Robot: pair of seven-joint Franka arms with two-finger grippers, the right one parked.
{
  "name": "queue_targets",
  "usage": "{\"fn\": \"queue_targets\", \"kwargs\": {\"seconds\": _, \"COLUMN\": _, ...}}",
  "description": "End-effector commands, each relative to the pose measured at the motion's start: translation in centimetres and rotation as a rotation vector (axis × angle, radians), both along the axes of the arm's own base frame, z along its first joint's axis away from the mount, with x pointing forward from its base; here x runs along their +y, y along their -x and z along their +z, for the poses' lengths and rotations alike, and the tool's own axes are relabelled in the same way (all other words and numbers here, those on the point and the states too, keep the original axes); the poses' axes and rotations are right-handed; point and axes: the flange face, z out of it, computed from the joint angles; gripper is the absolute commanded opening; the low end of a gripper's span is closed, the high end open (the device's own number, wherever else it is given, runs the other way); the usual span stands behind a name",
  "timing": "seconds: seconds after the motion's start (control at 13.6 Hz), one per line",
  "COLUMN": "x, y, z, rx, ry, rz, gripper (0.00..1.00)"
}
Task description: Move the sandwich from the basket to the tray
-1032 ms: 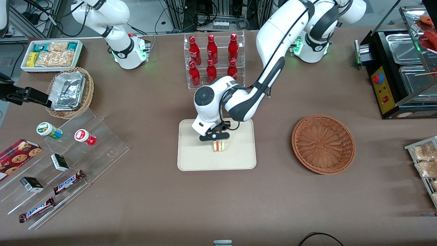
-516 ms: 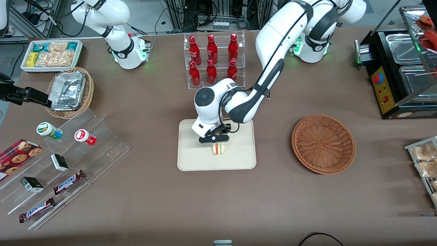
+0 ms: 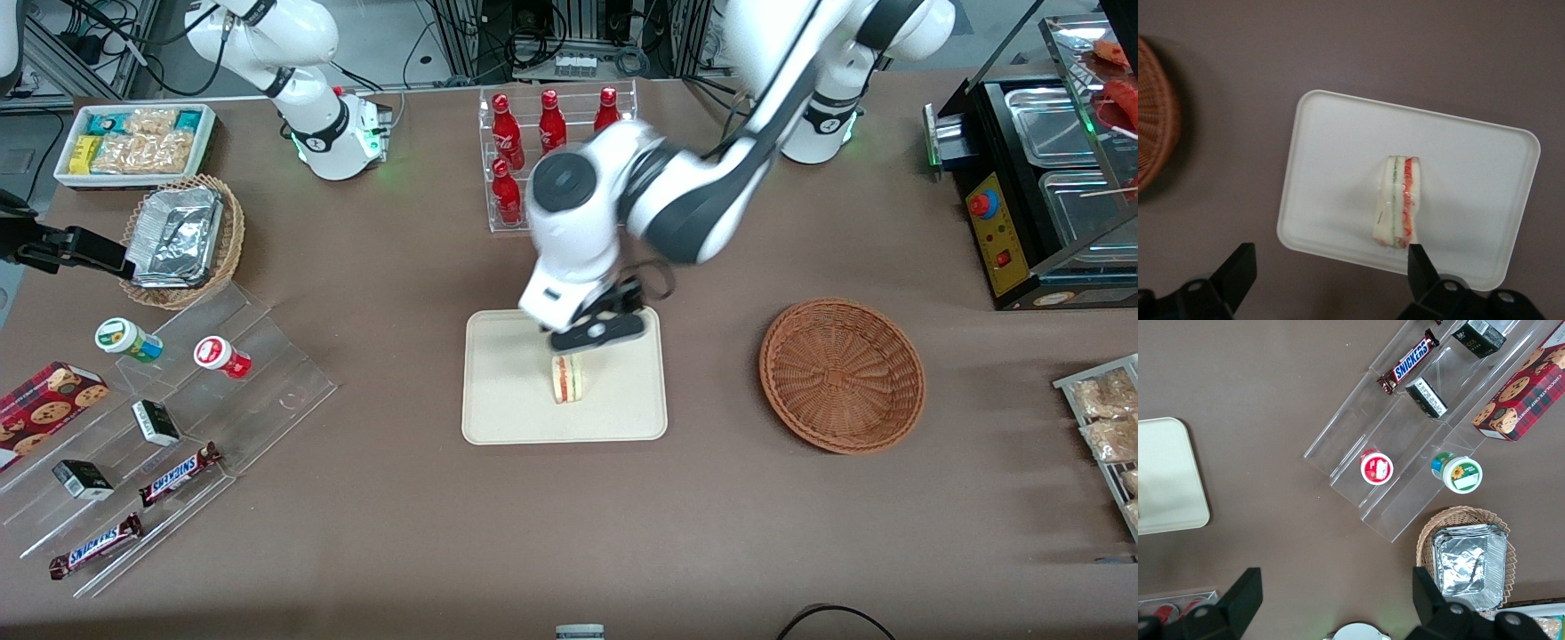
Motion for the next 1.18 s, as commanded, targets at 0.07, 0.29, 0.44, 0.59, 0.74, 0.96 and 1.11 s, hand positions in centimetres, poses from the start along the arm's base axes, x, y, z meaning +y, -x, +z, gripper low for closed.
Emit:
{"fn": "queue_targets", "kwargs": {"seconds": 0.07, "x": 9.5, "y": 0.6, "z": 8.2, "rx": 0.056, "ry": -0.060, "rz": 0.036, "gripper": 1.00}}
{"fn": "queue_targets", "kwargs": {"seconds": 0.29, "x": 18.2, "y": 1.1, "z": 12.8, "rx": 0.127, "ry": -0.087, "rz": -0.069, "gripper": 1.00}}
{"fn": "queue_targets", "kwargs": {"seconds": 0.44, "x": 25.2, "y": 1.6, "z": 14.6, "rx": 0.144, "ry": -0.061, "rz": -0.128, "gripper": 1.00}}
{"fn": "queue_targets", "kwargs": {"seconds": 0.59, "x": 31.1, "y": 1.8, "z": 15.4, "rx": 0.168, "ry": -0.020, "rz": -0.190, "gripper": 1.00}}
{"fn": "queue_targets", "kwargs": {"seconds": 0.74, "x": 35.9, "y": 1.7, "z": 16.3, "rx": 0.184, "ry": 0.043, "rz": -0.281, "gripper": 1.00}}
{"fn": "queue_targets", "kwargs": {"seconds": 0.96, "x": 41.1, "y": 1.2, "z": 16.4, "rx": 0.216, "ry": 0.052, "rz": -0.344, "gripper": 1.00}}
{"fn": "queue_targets", "kwargs": {"seconds": 1.11, "x": 43.9, "y": 0.9, "z": 16.7, "rx": 0.208, "ry": 0.070, "rz": -0.323, "gripper": 1.00}}
